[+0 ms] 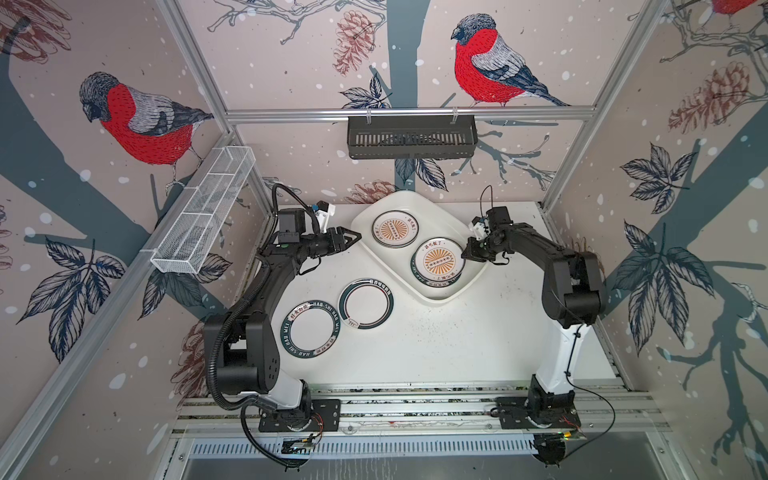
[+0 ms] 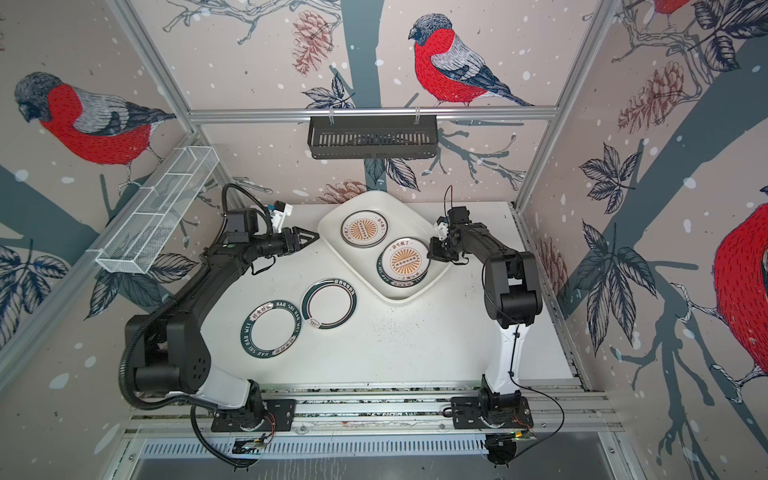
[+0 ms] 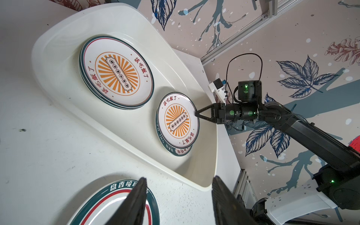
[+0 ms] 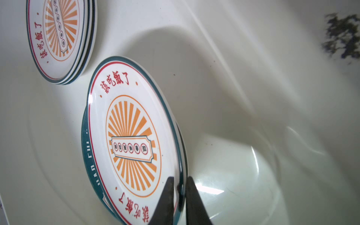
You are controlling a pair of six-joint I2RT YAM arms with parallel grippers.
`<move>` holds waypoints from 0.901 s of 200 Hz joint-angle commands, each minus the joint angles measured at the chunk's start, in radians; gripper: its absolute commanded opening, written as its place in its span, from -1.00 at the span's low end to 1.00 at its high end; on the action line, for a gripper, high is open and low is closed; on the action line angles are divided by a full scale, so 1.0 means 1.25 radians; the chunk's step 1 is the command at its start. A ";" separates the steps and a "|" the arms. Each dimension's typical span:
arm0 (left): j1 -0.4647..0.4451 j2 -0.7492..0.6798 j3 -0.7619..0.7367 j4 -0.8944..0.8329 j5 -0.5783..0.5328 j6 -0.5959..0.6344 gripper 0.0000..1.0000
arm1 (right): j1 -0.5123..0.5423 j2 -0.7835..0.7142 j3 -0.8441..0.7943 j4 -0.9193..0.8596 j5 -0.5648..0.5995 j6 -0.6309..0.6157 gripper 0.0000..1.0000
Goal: Place the plates into the plastic bin on the countertop
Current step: 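Open the right gripper to release the plate in the bin, then withdraw the right gripper up from the bin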
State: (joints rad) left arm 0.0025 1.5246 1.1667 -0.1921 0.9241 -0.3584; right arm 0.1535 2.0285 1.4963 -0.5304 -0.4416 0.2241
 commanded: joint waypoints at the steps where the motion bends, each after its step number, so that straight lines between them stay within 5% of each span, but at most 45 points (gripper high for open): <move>1: 0.001 -0.002 0.005 0.010 0.025 0.007 0.08 | 0.009 0.010 0.013 -0.021 0.032 -0.013 -0.69; 157: 0.001 -0.005 0.025 -0.011 0.012 0.031 0.13 | 0.034 -0.001 0.062 0.004 0.071 0.020 -0.47; 180: 0.001 -0.008 0.034 -0.033 -0.003 0.059 0.14 | 0.061 -0.017 0.050 0.033 0.140 0.032 -0.49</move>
State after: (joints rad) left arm 0.0025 1.5261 1.1919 -0.2138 0.9360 -0.3328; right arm 0.1993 2.0342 1.5646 -0.5377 -0.3511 0.2363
